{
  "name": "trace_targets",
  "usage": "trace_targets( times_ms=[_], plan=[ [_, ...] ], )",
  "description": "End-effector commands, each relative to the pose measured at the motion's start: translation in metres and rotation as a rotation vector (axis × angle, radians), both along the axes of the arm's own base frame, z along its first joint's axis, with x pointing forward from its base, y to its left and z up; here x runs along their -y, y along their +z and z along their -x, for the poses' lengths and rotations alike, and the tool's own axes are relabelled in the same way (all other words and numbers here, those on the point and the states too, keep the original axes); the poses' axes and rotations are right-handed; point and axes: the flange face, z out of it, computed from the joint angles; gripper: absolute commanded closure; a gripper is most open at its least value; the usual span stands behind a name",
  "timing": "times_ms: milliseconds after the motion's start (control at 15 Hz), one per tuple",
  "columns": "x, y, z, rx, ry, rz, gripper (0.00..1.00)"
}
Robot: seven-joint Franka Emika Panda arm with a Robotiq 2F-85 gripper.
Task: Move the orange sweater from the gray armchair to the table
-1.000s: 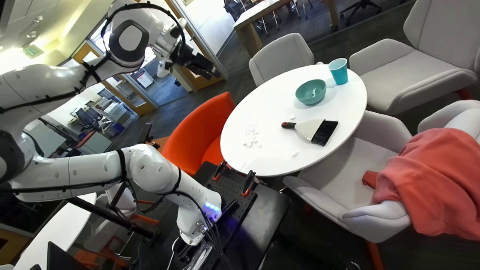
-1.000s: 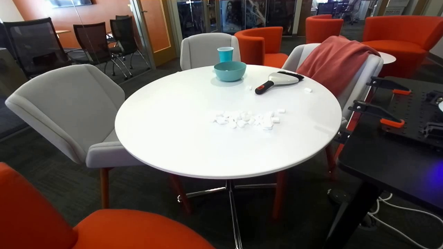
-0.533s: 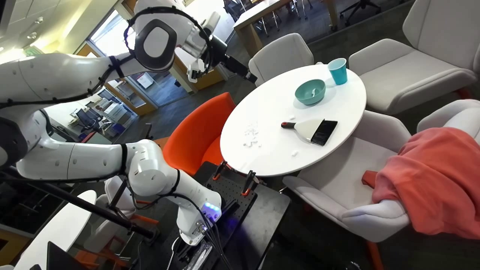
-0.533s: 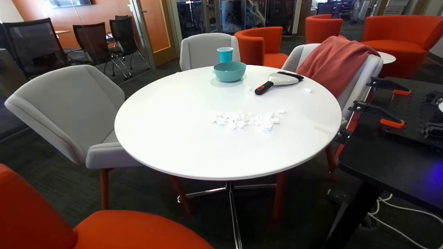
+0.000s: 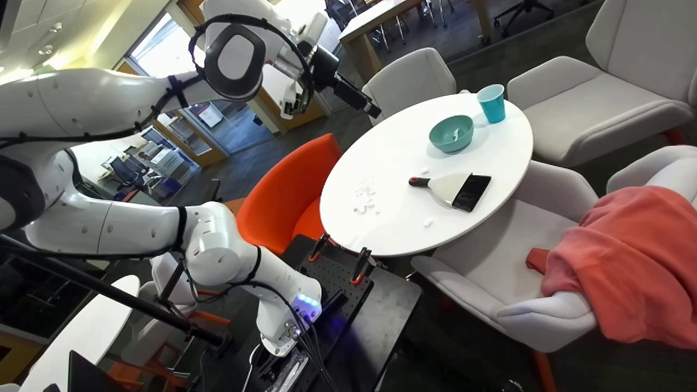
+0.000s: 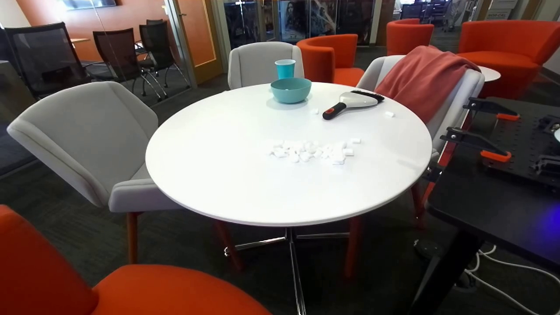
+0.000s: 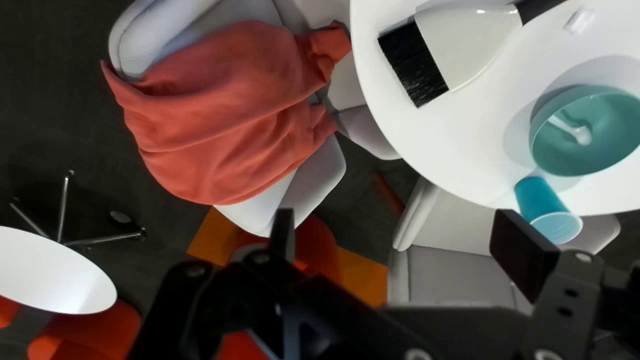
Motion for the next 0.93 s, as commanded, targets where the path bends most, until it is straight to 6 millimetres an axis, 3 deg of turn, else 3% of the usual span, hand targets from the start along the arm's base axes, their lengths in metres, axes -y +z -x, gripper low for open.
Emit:
trace_targets(
  times_ms=[0,267,667,733,800,867],
  plan=[
    [0.065,-0.014,-0.043,0.043,-0.192,-0.023,0.00],
    [0.143,-0.046,-0.073,0.072,-0.410,-0.047,0.00],
    [0.259,-0.115,-0.099,0.071,-0.744,-0.100,0.00],
    [0.268,-0.122,-0.099,0.076,-0.797,-0.123,0.00],
    [0.249,-0.113,-0.083,0.058,-0.714,-0.112,0.00],
    [0.258,-0.123,-0.085,0.048,-0.727,-0.108,0.00]
  ],
)
